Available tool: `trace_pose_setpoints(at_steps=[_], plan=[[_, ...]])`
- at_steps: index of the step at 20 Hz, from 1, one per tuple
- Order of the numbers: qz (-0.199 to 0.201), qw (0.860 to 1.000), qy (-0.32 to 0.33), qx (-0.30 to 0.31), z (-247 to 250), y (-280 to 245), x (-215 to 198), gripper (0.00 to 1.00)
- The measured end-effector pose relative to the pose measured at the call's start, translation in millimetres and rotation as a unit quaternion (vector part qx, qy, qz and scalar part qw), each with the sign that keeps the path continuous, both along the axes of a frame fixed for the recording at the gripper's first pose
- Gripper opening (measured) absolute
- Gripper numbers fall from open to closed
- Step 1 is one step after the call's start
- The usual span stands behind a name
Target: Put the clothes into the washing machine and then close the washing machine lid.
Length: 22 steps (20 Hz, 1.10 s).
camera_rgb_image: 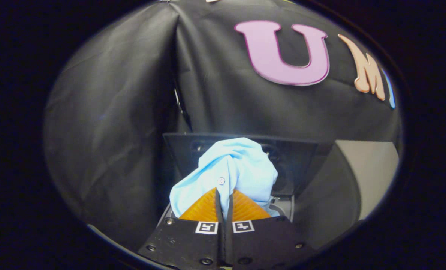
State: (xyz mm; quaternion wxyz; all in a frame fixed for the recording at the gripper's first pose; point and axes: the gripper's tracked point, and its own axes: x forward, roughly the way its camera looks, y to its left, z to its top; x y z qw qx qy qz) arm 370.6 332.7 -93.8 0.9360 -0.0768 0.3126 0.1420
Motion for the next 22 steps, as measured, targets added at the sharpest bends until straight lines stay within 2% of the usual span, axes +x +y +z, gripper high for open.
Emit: trace_pose_setpoints(at_steps=[4,14,19,22], plan=[[0.002,0.999,0.04,-0.006,-26,1,20,0.0],[0.008,0.992,0.124,-0.026,-139,-6,16,0.01],[0.009,0.984,0.165,-0.07,-174,-13,10,0.01],[0.008,0.983,0.169,-0.075,-177,-12,9,0.03]])
